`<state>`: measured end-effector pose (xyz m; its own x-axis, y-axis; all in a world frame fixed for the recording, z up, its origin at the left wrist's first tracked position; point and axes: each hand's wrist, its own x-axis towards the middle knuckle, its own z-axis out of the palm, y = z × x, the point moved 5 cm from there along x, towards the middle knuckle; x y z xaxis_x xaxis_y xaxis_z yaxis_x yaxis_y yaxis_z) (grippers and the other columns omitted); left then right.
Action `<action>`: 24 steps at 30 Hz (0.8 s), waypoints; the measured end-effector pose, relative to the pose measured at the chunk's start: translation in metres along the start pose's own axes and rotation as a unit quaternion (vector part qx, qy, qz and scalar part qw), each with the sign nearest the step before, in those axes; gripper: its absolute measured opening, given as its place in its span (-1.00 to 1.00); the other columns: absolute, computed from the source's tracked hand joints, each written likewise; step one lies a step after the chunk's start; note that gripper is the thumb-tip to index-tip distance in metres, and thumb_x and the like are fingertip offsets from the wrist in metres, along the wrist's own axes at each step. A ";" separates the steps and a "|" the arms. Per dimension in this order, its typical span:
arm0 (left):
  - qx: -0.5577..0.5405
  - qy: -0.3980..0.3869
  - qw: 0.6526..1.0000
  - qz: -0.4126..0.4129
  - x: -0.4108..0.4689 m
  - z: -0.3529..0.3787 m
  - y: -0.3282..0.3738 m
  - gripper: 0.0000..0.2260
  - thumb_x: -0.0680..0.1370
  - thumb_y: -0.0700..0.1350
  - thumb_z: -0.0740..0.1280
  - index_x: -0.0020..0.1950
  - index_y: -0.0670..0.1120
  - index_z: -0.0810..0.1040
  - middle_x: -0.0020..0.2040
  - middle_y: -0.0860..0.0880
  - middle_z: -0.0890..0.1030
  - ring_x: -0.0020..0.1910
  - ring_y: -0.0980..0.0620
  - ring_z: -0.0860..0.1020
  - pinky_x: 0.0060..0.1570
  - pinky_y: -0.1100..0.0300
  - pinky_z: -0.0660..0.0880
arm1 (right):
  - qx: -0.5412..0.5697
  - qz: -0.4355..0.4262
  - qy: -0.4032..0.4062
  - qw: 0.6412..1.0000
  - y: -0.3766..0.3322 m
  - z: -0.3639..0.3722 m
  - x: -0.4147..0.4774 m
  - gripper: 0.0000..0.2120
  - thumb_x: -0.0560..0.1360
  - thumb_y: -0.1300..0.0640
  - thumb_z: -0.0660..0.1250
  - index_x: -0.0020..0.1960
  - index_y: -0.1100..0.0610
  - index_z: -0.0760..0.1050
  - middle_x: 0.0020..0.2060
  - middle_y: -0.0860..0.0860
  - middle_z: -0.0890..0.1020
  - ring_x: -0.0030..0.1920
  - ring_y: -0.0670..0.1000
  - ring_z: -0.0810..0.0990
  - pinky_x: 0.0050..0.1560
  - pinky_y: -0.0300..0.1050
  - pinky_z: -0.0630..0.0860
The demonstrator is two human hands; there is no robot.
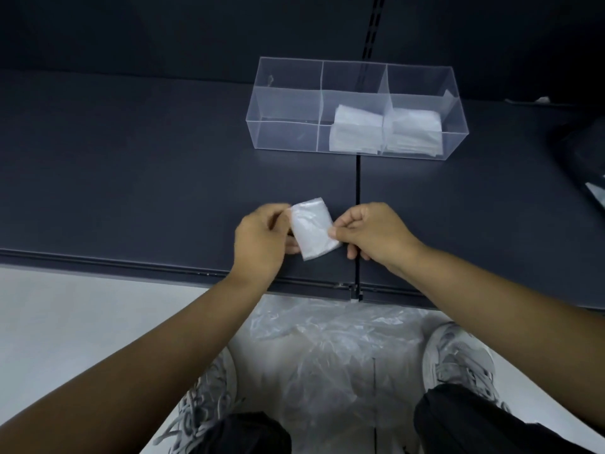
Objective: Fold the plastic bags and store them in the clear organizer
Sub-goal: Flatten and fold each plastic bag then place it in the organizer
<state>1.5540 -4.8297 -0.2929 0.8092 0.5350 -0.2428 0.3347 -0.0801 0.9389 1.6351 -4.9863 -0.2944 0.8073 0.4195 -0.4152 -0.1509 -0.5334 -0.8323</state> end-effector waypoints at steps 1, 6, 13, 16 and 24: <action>0.091 0.049 0.992 0.074 0.001 -0.006 0.007 -0.87 0.59 -0.23 0.27 0.10 -0.12 0.56 -0.07 -0.09 0.62 -0.27 0.07 0.61 -0.23 0.24 0.57 | -0.005 0.015 0.003 1.000 -0.001 0.000 0.002 -0.86 0.43 0.25 0.45 -0.29 0.14 0.57 -0.52 0.03 0.58 -0.59 -0.12 0.50 -0.61 -0.32 0.29; 0.380 -0.054 0.847 0.368 -0.012 0.020 0.015 -0.74 0.55 -0.21 0.27 0.22 -0.19 0.56 0.16 -0.16 0.57 0.16 -0.14 0.54 0.20 0.12 0.33 | -0.024 0.061 0.007 0.998 -0.002 0.002 0.007 -0.85 0.43 0.29 0.41 -0.30 0.13 0.56 -0.48 0.08 0.59 -0.58 -0.10 0.52 -0.58 -0.28 0.30; 0.544 -0.135 0.782 0.274 -0.004 0.026 -0.022 -0.35 0.56 0.26 -0.24 0.57 -0.04 -0.04 0.58 0.05 -0.03 0.55 0.09 -0.13 0.46 -0.03 -0.31 | -0.164 -0.038 0.088 0.982 -0.004 -0.004 -0.004 -0.91 0.44 0.09 0.43 -0.22 -0.01 0.54 -0.35 -0.15 0.56 -0.35 -0.15 0.53 -0.29 -0.20 0.46; 0.559 -0.125 0.782 0.247 -0.007 0.027 -0.024 -0.31 0.53 0.31 -0.28 0.57 -0.03 -0.10 0.58 0.05 -0.08 0.54 0.08 -0.20 0.46 -0.08 -0.32 | -0.244 -0.076 0.115 0.960 0.000 -0.001 -0.016 -0.82 0.40 -0.06 0.46 -0.22 -0.04 0.48 -0.26 -0.16 0.42 -0.22 -0.10 0.47 -0.23 -0.18 0.36; 0.539 -0.084 0.823 0.158 -0.030 0.035 -0.020 -0.23 0.48 0.34 -0.27 0.56 -0.11 -0.19 0.59 -0.01 -0.16 0.54 0.04 -0.23 0.47 -0.03 -0.30 | -0.142 -0.073 0.105 0.982 -0.011 -0.001 -0.013 -0.86 0.42 0.13 0.41 -0.26 0.00 0.48 -0.26 -0.13 0.57 -0.25 -0.15 0.54 -0.19 -0.20 0.48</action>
<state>1.5395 -4.8731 -0.3131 0.9630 0.2277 -0.1444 0.2559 -0.9407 0.2228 1.6270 -4.9863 -0.2796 0.9126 0.3623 -0.1896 0.1162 -0.6743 -0.7292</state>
